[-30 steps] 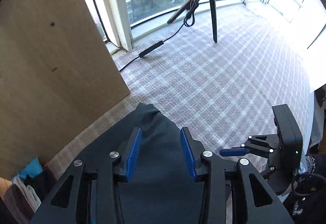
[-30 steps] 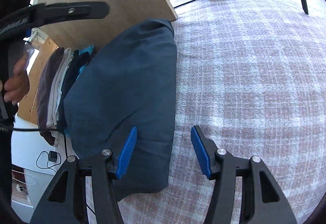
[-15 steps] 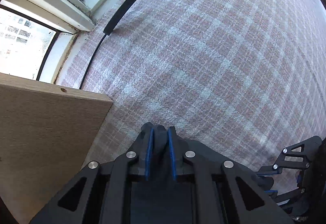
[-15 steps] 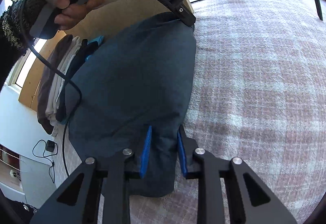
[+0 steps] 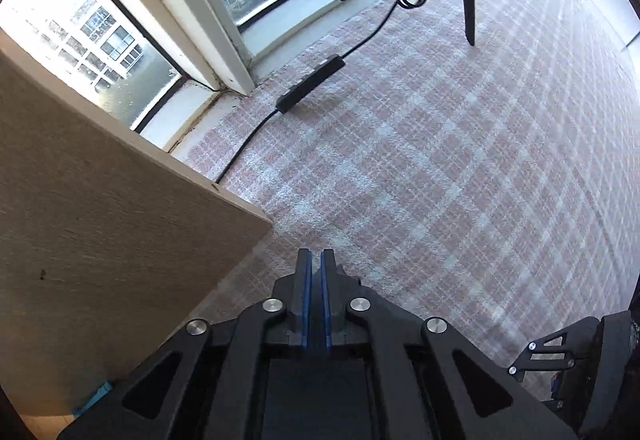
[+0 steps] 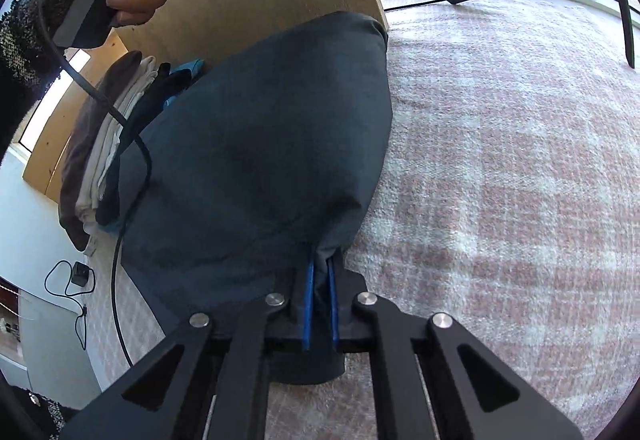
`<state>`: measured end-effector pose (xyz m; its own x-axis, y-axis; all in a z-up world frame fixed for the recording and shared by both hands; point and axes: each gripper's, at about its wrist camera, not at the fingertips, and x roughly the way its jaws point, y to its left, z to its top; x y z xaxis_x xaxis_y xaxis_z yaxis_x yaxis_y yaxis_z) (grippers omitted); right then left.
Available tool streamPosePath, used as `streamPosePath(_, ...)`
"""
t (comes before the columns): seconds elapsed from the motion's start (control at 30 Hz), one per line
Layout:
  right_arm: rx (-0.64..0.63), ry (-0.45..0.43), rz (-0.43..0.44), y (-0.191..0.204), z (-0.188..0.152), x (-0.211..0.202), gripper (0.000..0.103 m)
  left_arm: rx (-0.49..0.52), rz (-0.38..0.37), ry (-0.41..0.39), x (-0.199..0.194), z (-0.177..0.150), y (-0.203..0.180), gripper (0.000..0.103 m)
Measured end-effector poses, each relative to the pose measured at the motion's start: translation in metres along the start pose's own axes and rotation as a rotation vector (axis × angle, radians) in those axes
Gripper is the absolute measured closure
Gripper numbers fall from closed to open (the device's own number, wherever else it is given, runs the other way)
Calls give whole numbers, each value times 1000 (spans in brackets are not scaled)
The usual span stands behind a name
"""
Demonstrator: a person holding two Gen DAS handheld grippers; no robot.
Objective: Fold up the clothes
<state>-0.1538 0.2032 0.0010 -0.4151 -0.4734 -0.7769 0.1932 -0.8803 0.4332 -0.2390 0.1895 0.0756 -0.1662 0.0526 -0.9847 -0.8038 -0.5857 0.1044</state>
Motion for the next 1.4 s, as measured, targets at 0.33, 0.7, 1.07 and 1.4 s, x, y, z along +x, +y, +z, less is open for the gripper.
streamPosePath(0.33,-20,-32,4,6,1,-11,97,46,87,102,38,-3,-13,93)
streamPosePath(0.7,57,-47,130,-12,10,-31,78,-112,125,-180,-81,-54,15,85)
streamPosePath(1.07,103,-93,173,-29,76,-30,56,-542,-20,-276,-59,-253,39,79)
streamPosePath(1.4,34,23,-78,-12,78,3,44,-820,-76,-399,-58,-318,60,30)
